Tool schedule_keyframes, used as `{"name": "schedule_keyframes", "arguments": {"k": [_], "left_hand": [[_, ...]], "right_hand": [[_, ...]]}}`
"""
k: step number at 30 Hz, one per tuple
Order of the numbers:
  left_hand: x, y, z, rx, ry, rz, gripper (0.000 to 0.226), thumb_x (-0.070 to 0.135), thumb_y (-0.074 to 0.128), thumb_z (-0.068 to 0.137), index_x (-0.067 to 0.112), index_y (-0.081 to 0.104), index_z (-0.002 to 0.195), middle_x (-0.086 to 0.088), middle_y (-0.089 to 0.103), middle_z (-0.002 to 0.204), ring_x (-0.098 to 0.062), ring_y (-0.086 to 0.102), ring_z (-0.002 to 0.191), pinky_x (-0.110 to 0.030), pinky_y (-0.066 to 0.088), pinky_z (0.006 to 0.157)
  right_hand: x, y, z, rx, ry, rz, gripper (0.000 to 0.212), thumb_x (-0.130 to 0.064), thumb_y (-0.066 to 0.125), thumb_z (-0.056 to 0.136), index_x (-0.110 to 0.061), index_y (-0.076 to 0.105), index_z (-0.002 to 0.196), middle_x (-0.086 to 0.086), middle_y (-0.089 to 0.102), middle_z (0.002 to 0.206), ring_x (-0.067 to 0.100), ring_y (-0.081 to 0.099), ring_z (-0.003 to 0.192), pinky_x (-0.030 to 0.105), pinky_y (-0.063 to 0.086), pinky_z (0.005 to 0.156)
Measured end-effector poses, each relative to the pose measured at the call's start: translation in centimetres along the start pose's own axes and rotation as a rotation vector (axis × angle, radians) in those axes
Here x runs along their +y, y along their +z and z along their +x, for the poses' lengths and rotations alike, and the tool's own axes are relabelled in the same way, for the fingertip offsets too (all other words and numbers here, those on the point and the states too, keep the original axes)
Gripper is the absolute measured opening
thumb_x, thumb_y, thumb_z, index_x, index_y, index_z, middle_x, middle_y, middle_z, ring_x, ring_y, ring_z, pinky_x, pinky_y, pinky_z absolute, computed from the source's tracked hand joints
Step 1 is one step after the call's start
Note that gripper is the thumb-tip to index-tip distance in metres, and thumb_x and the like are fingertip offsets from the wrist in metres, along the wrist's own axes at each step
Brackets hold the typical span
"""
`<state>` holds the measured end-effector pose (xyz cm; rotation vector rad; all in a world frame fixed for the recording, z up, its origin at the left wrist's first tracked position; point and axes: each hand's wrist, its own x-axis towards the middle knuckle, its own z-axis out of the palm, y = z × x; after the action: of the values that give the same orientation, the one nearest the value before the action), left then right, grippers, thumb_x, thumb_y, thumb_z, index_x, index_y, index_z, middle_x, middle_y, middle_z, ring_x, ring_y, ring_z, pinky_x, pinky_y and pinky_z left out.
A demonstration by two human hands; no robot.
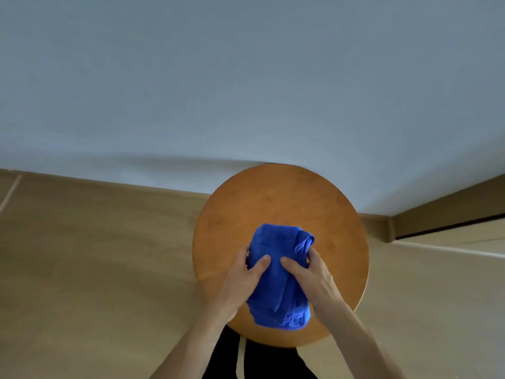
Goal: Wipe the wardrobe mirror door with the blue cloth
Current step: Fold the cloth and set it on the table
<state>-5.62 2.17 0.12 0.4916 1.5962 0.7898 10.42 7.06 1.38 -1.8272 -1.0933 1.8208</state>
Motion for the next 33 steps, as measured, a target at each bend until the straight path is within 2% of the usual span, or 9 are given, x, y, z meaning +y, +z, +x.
{"name": "schedule_keyframes", "arguments": {"k": [6, 12, 16, 19, 21, 25, 27, 30, 33], "left_hand": [[-2.5, 2.3, 1.6, 0.068, 0.010, 0.034, 0.030, 0.038, 0.065, 0.097, 0.043, 0.054, 0.124, 0.021, 0.069, 0.114, 0.009, 0.066, 0.097, -0.021, 0.054, 0.084], [-5.1, 2.0, 5.2, 0.139, 0.067, 0.036, 0.014, 0.042, 0.055, 0.102, 0.035, 0.060, 0.113, 0.012, 0.073, 0.105, 0.000, 0.069, 0.094, -0.024, 0.056, 0.081], [-7.1, 0.8, 8.6, 0.138, 0.042, -0.026, 0.031, 0.052, 0.038, 0.105, 0.039, 0.061, 0.121, 0.022, 0.071, 0.110, 0.006, 0.066, 0.102, -0.017, 0.052, 0.085], [-8.6, -0.1, 11.9, 0.100, -0.001, -0.088, 0.041, 0.053, 0.031, 0.107, 0.036, 0.059, 0.132, 0.021, 0.066, 0.124, 0.003, 0.061, 0.116, -0.028, 0.047, 0.101], [-9.1, -0.3, 13.7, 0.063, 0.002, -0.090, 0.045, 0.055, 0.030, 0.107, 0.035, 0.059, 0.134, 0.022, 0.066, 0.126, 0.006, 0.060, 0.116, -0.029, 0.047, 0.104], [-9.8, 0.4, 17.0, -0.005, -0.031, -0.163, 0.043, 0.068, 0.033, 0.098, 0.052, 0.073, 0.105, 0.031, 0.071, 0.111, 0.011, 0.066, 0.103, -0.026, 0.050, 0.089], [-10.4, 1.0, 18.1, -0.077, -0.085, -0.252, 0.048, 0.073, 0.033, 0.095, 0.052, 0.075, 0.102, 0.021, 0.075, 0.114, 0.005, 0.069, 0.104, -0.028, 0.051, 0.087], [-11.5, 1.6, 19.3, -0.228, -0.108, -0.393, 0.062, 0.072, 0.031, 0.099, 0.032, 0.076, 0.117, 0.000, 0.072, 0.129, -0.011, 0.065, 0.122, -0.033, 0.053, 0.096], [-12.1, 1.8, 19.9, -0.277, -0.078, -0.435, 0.060, 0.067, 0.039, 0.100, 0.024, 0.071, 0.127, -0.006, 0.069, 0.132, -0.018, 0.063, 0.127, -0.034, 0.054, 0.098]], "right_hand": [[1.8, -0.6, 2.7, -0.122, 0.087, 0.053, 0.042, -0.044, 0.080, 0.074, -0.028, 0.066, 0.110, -0.004, 0.076, 0.101, 0.019, 0.074, 0.094, 0.046, 0.060, 0.087], [4.2, 1.3, 7.0, -0.154, 0.116, 0.137, 0.041, -0.031, 0.079, 0.077, -0.022, 0.065, 0.115, 0.003, 0.076, 0.108, 0.025, 0.073, 0.099, 0.050, 0.058, 0.090], [6.1, 2.4, 10.2, -0.212, 0.115, 0.190, 0.042, -0.025, 0.077, 0.082, -0.021, 0.064, 0.121, 0.004, 0.075, 0.113, 0.026, 0.072, 0.104, 0.049, 0.057, 0.093], [7.4, 2.1, 12.5, -0.300, 0.166, 0.287, 0.043, -0.016, 0.074, 0.088, -0.014, 0.060, 0.129, 0.010, 0.072, 0.122, 0.030, 0.069, 0.111, 0.041, 0.058, 0.088], [8.2, 1.6, 13.6, -0.332, 0.209, 0.365, 0.044, -0.013, 0.071, 0.090, -0.009, 0.059, 0.132, 0.014, 0.069, 0.127, 0.033, 0.067, 0.115, 0.040, 0.058, 0.088], [9.7, 0.7, 15.5, -0.378, 0.235, 0.457, 0.040, -0.010, 0.067, 0.090, -0.006, 0.061, 0.130, 0.020, 0.064, 0.132, 0.038, 0.063, 0.119, 0.043, 0.056, 0.090], [10.2, 0.4, 16.0, -0.393, 0.243, 0.496, 0.039, -0.013, 0.066, 0.089, -0.008, 0.064, 0.127, 0.021, 0.064, 0.131, 0.039, 0.063, 0.119, 0.045, 0.055, 0.091], [11.1, 0.2, 16.6, -0.400, 0.271, 0.563, 0.040, -0.019, 0.066, 0.088, -0.010, 0.065, 0.127, 0.021, 0.064, 0.130, 0.039, 0.064, 0.117, 0.046, 0.054, 0.091], [11.8, -0.4, 17.4, -0.397, 0.277, 0.604, 0.040, -0.020, 0.065, 0.089, -0.010, 0.065, 0.128, 0.020, 0.065, 0.130, 0.038, 0.064, 0.117, 0.046, 0.054, 0.092]]}}
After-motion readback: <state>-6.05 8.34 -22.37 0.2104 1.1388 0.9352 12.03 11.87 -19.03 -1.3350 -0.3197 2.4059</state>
